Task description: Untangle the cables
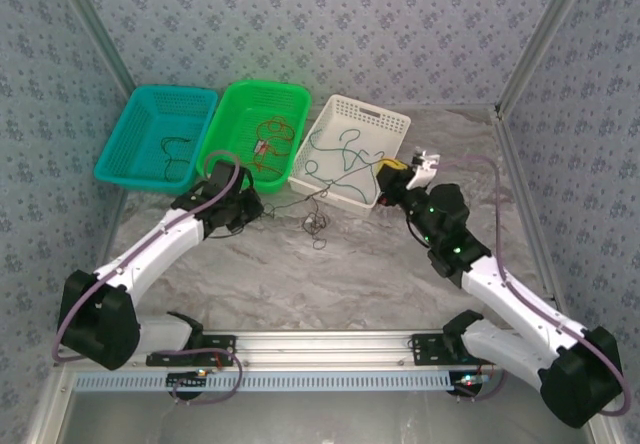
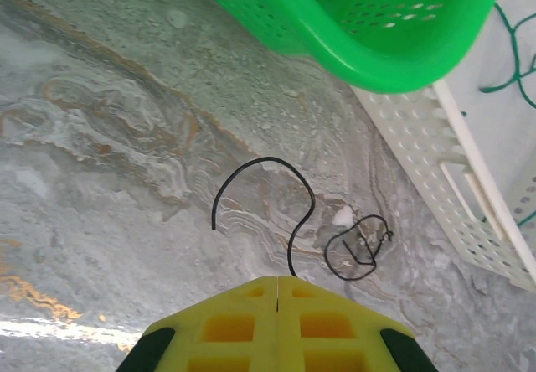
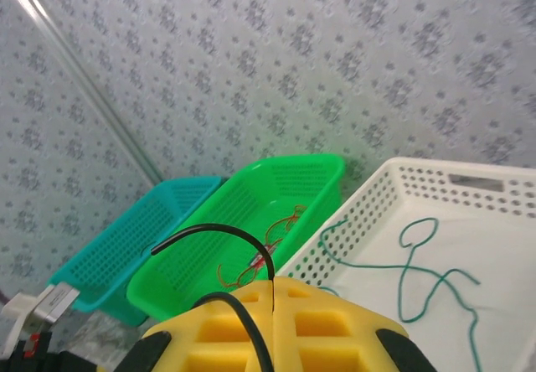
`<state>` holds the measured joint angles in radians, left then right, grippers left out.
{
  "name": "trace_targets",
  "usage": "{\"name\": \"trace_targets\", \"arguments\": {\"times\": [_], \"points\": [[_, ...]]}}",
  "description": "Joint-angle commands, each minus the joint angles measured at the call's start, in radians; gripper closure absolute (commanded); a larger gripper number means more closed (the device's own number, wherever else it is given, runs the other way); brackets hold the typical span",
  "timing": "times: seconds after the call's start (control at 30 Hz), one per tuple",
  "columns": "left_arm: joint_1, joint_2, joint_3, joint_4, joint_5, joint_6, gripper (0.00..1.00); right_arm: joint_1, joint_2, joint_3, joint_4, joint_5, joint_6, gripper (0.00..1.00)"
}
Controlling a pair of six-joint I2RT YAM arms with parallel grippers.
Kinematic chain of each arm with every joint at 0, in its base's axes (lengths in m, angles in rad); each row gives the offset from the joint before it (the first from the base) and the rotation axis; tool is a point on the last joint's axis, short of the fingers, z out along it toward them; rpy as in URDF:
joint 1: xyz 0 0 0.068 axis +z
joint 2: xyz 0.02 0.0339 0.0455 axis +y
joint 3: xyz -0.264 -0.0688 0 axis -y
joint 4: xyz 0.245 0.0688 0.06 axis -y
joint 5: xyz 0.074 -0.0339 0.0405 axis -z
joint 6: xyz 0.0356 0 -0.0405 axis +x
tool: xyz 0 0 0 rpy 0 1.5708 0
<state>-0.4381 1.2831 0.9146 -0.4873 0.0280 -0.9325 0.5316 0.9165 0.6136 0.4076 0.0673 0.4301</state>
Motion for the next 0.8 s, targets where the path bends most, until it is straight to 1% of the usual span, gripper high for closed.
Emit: {"name": "trace_targets", "arguments": {"times": [0.0,0.13,0.27,0.33,0.47,0.57,0.63,0.67,0.73,0.77], "points": [[0.035,-0.024,-0.03,-0.058,-0.075,-0.001,1.0,-0.032,-0.079,-0.027,-0.048,0.075,0.006,1.0],[0.13,-0.098,-0.104,-0.054,-0.08,-0.037,1.0,-0.093,-0.201,-0.065,-0.108,0.167,0.015,1.0],[0.234,-0.191,-0.17,-0.071,-0.087,-0.058,1.0,-0.182,-0.332,-0.084,-0.229,0.233,0.041,1.0],[0.279,-0.241,-0.198,-0.087,-0.104,-0.067,1.0,-0.229,-0.398,-0.096,-0.303,0.268,0.101,1.0],[0.344,-0.319,-0.237,-0.097,-0.117,-0.081,1.0,-0.324,-0.495,-0.13,-0.382,0.292,0.172,1.0],[0.382,-0.346,-0.253,-0.08,-0.09,-0.07,1.0,-0.385,-0.525,-0.153,-0.366,0.22,0.182,1.0],[0.393,-0.336,-0.264,0.02,0.036,-0.003,0.98,-0.414,-0.505,-0.157,-0.302,0.081,0.144,1.0],[0.393,-0.327,-0.265,0.069,0.105,0.022,0.94,-0.419,-0.488,-0.149,-0.295,0.018,0.117,1.0],[0.384,-0.299,-0.265,0.166,0.237,0.056,0.82,-0.42,-0.431,-0.113,-0.304,-0.081,0.09,1.0],[0.368,-0.287,-0.259,0.183,0.254,0.07,0.76,-0.42,-0.408,-0.097,-0.309,-0.119,0.078,1.0]]}}
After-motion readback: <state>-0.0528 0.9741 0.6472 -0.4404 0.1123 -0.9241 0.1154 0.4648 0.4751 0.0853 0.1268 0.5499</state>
